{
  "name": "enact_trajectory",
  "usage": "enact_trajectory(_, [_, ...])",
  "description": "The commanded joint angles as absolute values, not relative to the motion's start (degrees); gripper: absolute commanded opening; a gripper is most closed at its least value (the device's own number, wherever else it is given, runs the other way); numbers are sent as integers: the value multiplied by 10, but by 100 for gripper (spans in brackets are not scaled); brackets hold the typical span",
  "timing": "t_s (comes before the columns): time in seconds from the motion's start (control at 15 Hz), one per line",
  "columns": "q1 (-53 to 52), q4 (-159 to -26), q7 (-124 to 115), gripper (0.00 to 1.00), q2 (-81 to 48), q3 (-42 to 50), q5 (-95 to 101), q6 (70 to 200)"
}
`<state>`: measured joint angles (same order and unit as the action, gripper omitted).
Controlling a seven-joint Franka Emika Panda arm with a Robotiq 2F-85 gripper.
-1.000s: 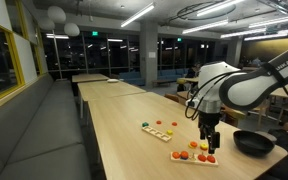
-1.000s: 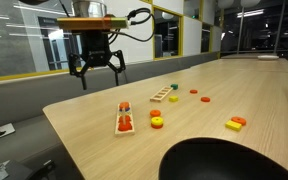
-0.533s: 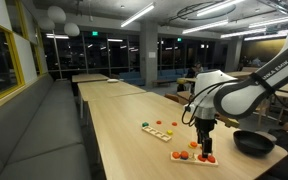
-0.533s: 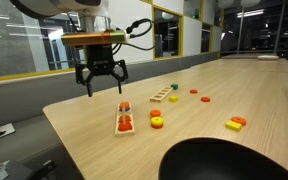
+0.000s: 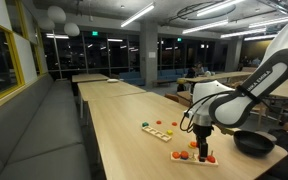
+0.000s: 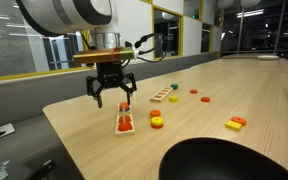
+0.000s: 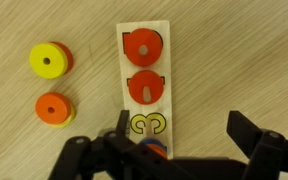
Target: Pick up the orange token from the holder and put it on the table.
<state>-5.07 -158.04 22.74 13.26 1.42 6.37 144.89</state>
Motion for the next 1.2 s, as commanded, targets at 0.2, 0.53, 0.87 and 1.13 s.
enact_trajectory(0.2, [-17, -1580, 219, 100, 94, 20, 94, 1499])
enact_trajectory(0.53, [-7, -1580, 221, 100, 73, 22, 88, 1512])
enact_trajectory(0.87, [-3, -1580, 222, 100, 58, 22, 86, 1523])
enact_trajectory(1.13, [-1, -1579, 221, 100, 49, 22, 88, 1532])
